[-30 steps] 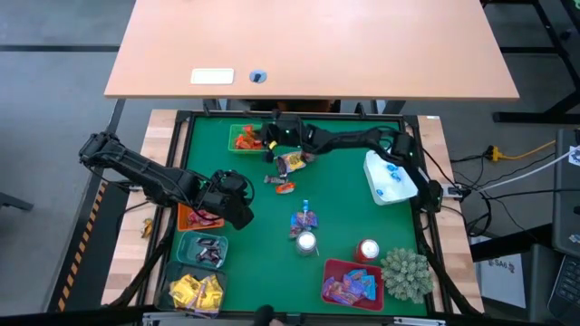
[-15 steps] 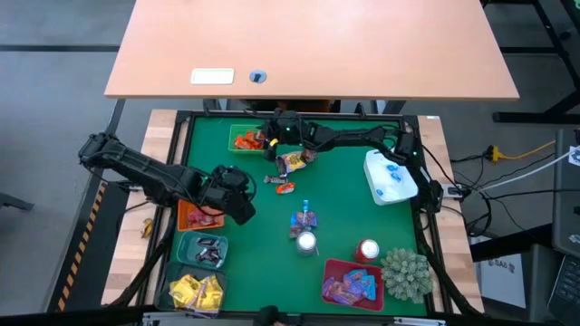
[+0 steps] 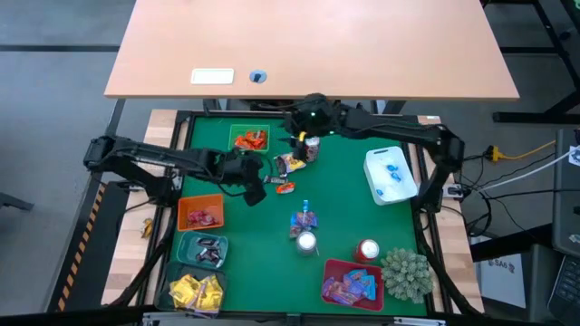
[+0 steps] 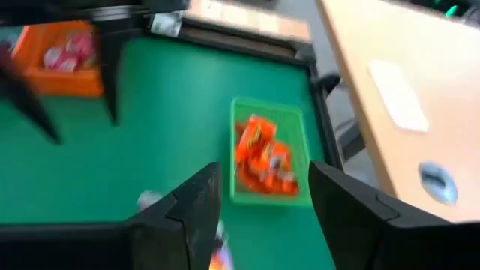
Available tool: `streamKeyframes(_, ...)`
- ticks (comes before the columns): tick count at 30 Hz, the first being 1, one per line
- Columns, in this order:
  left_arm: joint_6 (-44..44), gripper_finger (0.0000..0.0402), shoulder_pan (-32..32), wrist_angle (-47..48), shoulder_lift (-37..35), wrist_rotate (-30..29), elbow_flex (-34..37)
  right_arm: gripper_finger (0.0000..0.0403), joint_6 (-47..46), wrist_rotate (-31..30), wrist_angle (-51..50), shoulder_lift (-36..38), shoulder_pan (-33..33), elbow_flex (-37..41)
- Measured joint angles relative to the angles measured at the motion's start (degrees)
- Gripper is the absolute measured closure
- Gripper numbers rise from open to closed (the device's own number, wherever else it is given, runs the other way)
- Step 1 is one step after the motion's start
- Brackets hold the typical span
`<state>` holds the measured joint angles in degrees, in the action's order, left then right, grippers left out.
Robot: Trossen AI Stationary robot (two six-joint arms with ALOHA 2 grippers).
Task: Sort candy
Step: Put the brown chocolate into the blue bin
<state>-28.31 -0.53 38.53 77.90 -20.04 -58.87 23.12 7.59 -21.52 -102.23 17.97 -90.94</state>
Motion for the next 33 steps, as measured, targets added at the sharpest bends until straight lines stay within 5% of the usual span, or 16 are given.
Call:
streamKeyframes(13, 18.6, 0.0227, 7.3, -12.1, 16.3, 11.3, 0.0, 0.0205, 1.2, 0.4, -26.2, 10.6, 0.0, 0.1)
streamKeyframes(23, 24.3, 0.0227, 10.1, -13.7, 25.7, 11.2, 0.0, 0.0205, -0.6, 1.0, -24.9, 12.5, 0.0, 6.6)
streamKeyframes(33, 24.4, 0.0231, 11.2, -14.9, 27.2, 11.2, -0.2, 0.0205, -2.6, 6.3, -17.5, 12.5, 0.0, 17.6)
